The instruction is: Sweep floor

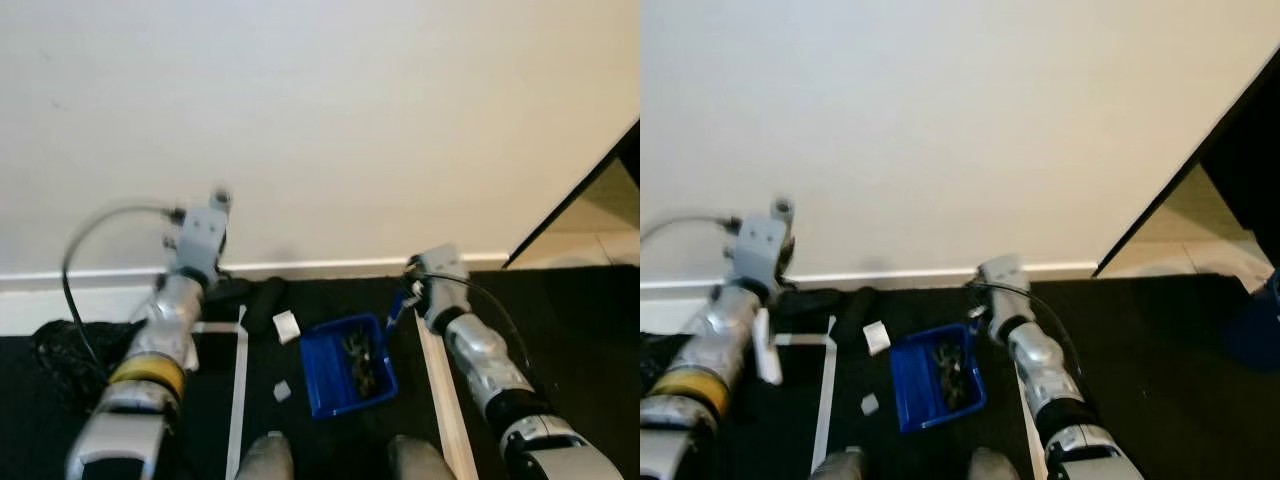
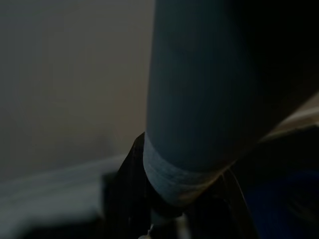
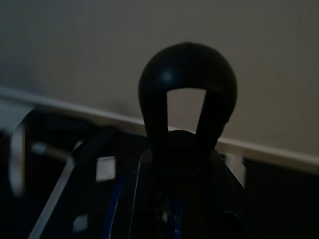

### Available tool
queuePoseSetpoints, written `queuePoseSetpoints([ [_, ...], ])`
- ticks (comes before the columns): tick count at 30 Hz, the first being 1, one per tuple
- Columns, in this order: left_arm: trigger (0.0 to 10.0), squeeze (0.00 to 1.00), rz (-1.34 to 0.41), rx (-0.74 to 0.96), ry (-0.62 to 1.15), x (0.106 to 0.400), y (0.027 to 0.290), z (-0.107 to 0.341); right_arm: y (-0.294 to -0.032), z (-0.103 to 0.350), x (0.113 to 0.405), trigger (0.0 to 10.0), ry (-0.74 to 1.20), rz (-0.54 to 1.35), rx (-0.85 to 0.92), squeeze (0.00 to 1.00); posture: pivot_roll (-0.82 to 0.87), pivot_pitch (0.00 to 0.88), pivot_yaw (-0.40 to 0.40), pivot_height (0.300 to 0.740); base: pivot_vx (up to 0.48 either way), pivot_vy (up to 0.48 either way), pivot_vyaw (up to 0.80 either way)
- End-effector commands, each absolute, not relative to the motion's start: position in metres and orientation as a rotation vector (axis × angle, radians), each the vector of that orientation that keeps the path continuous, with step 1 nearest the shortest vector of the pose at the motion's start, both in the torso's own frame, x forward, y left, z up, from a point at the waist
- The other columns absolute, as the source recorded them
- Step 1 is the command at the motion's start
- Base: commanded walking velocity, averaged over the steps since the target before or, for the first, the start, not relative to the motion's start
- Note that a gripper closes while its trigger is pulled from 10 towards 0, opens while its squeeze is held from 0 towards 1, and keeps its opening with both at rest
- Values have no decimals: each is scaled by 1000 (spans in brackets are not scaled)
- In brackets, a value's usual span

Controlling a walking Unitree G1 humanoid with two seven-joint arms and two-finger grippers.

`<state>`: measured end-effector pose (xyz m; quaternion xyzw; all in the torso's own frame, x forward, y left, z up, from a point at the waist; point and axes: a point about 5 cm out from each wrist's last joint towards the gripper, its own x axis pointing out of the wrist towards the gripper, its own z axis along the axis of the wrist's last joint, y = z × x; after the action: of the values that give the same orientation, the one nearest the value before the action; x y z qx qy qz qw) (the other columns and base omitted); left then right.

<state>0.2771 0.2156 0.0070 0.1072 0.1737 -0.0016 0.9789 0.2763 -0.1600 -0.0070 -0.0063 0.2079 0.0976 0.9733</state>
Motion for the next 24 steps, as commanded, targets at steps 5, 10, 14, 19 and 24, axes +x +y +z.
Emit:
queuePoseSetpoints([
  [5,10000,0,-3,168,431,271,207,-6,-164,-47,236,10000,652,149,30,0,92,0,0,740,0,0,0],
  [10,10000,0,-20,184,424,273,204,-5,-164,-48,237,10000,652,143,30,0,90,0,0,740,0,0,0],
  [14,10000,0,-12,216,407,276,206,-3,-165,-48,238,10000,652,140,31,0,94,0,0,740,0,0,0],
  [19,10000,0,37,297,389,280,221,5,-168,-48,237,10000,662,141,31,0,96,0,0,740,0,0,0],
  [24,10000,0,76,307,372,282,234,11,-176,-48,236,10000,666,117,36,541,94,0,0,740,0,0,0],
])
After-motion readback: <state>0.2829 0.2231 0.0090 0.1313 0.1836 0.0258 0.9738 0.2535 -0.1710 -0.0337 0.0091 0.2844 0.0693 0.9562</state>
